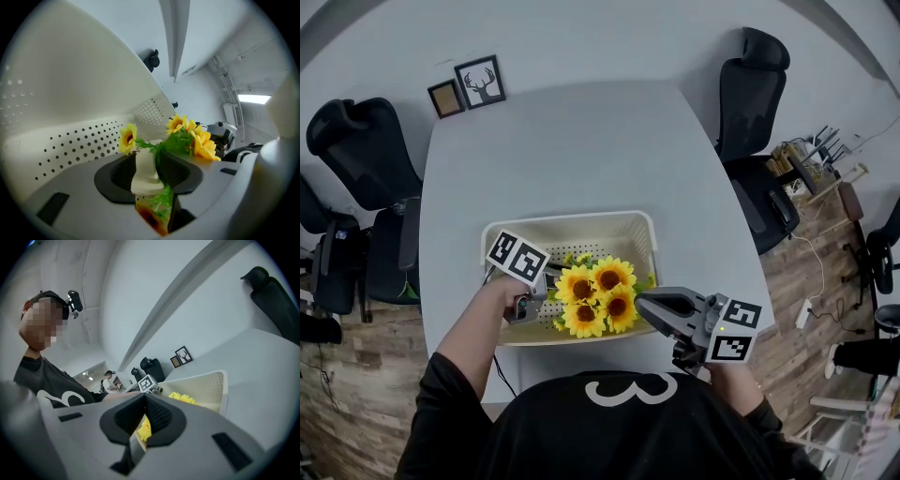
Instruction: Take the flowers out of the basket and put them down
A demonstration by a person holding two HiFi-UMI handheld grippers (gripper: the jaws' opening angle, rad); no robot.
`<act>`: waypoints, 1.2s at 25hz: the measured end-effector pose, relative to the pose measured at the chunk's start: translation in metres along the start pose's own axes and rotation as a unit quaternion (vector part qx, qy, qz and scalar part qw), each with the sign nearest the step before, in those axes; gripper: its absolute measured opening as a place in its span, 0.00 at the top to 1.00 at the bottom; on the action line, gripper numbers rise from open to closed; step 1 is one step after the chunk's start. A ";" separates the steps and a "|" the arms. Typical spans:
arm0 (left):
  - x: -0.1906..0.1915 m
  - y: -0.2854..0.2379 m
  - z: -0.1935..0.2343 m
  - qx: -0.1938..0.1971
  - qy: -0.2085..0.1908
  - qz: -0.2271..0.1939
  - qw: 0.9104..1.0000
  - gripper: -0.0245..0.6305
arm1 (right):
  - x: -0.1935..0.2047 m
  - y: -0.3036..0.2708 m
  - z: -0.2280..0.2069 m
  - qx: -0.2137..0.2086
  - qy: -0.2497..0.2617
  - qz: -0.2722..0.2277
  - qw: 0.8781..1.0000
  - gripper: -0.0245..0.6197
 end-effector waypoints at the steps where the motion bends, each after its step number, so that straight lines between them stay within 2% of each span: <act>1: 0.003 -0.003 0.000 -0.001 -0.007 0.012 1.000 0.71 | 0.000 0.000 -0.001 0.000 -0.001 0.000 1.000 0.95; 3: 0.007 -0.010 0.003 -0.013 -0.014 0.031 0.999 0.68 | 0.000 0.000 -0.003 0.002 -0.002 0.001 1.000 0.95; 6: 0.011 -0.016 0.008 -0.026 -0.004 0.043 0.999 0.67 | 0.001 0.000 -0.004 0.004 -0.004 0.001 1.000 0.95; 14: 0.010 -0.017 0.005 -0.011 0.016 0.054 0.998 0.71 | 0.001 -0.002 -0.005 0.001 -0.008 0.003 1.000 0.95; 19: 0.011 -0.016 0.000 -0.029 -0.011 0.048 0.998 0.76 | 0.003 0.000 -0.004 0.003 -0.009 0.003 1.000 0.95; 30: 0.004 -0.008 -0.003 -0.056 -0.016 0.003 0.998 0.83 | 0.004 0.004 -0.003 0.008 -0.010 0.004 1.000 0.95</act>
Point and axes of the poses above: the fingertips, and each gripper's own axes: y backward along the fingers, z to its left, x out of its underside, the point moved 4 cm from there along y, backward along the fingers, and after that the axes turned 12 degrees about y, right-handed, at the moved point
